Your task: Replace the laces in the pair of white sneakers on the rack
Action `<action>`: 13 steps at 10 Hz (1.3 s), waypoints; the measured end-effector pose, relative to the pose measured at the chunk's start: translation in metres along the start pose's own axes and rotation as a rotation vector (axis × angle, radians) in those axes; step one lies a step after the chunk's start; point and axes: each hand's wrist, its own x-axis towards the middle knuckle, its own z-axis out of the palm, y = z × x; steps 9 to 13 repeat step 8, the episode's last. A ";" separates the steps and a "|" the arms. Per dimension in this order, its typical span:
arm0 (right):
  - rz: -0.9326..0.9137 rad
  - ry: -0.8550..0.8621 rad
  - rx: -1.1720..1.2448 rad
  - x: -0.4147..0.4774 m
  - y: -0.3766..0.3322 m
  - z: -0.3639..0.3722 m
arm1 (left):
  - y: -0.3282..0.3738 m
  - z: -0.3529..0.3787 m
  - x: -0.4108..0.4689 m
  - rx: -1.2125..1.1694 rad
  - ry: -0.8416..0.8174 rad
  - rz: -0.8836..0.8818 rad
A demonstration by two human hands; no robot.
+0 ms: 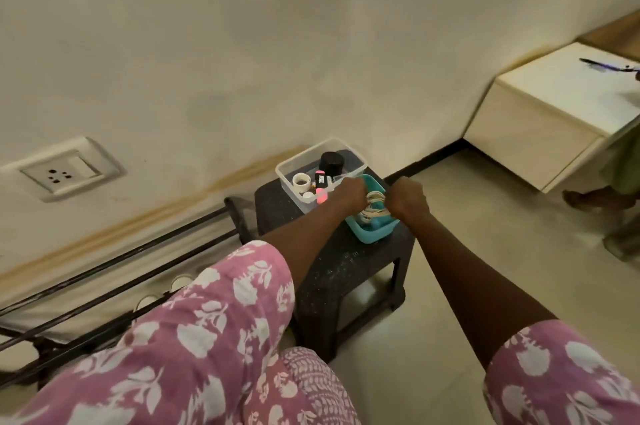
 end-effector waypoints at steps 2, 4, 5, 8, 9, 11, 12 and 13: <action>-0.245 -0.084 -0.343 0.015 -0.006 0.017 | -0.001 0.017 0.020 0.328 -0.069 -0.055; -0.289 -0.206 -0.463 0.017 -0.006 0.029 | -0.005 0.029 0.027 0.523 -0.049 -0.079; -0.290 -0.210 -0.455 0.015 -0.005 0.035 | -0.007 0.032 0.025 0.483 0.002 -0.093; -0.310 -0.010 -0.550 -0.005 -0.021 0.021 | -0.015 0.019 -0.002 0.363 0.276 0.012; -0.310 -0.010 -0.550 -0.005 -0.021 0.021 | -0.015 0.019 -0.002 0.363 0.276 0.012; -0.310 -0.010 -0.550 -0.005 -0.021 0.021 | -0.015 0.019 -0.002 0.363 0.276 0.012; -0.310 -0.010 -0.550 -0.005 -0.021 0.021 | -0.015 0.019 -0.002 0.363 0.276 0.012; -0.310 -0.010 -0.550 -0.005 -0.021 0.021 | -0.015 0.019 -0.002 0.363 0.276 0.012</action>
